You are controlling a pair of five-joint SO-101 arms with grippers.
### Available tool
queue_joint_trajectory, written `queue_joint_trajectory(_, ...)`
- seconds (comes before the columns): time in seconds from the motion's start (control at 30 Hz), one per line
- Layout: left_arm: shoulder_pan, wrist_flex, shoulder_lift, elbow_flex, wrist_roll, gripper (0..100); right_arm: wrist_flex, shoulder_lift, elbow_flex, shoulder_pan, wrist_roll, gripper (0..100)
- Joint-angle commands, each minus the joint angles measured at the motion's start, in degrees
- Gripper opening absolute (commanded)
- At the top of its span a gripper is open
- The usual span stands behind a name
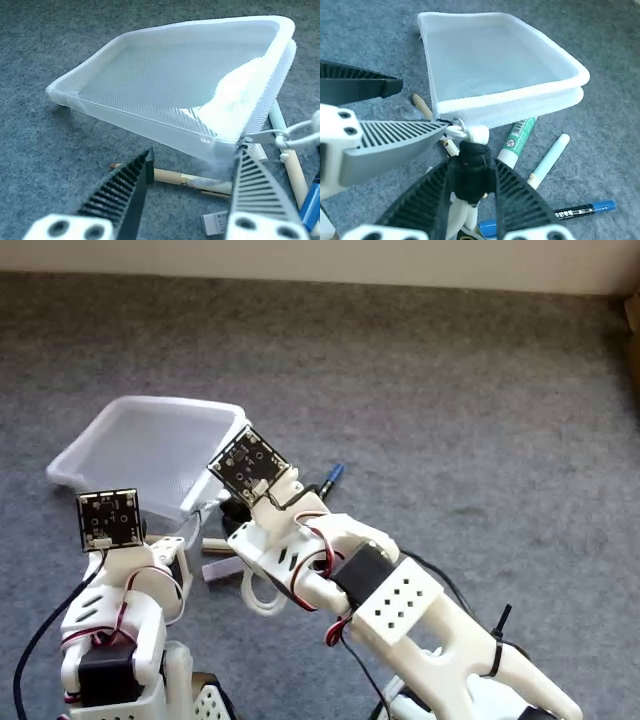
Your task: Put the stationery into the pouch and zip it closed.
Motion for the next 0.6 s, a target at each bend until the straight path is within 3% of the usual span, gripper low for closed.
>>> queue_joint_trajectory(0.0, -2.9, -2.5, -0.3, 0.0, -0.4, 21, 0.1, -2.8, -0.7, 1.0, -0.5, 0.6)
queue_joint_trajectory(0.43, -4.3, -5.1, -0.3, 0.0, -0.4, 0, 1.7, -2.8, -0.4, 1.2, -0.3, 0.6)
queue_joint_trajectory(0.57, -4.3, -6.2, -0.3, 0.5, -0.4, 1, 1.7, -2.8, 0.9, 1.4, -0.2, 0.6)
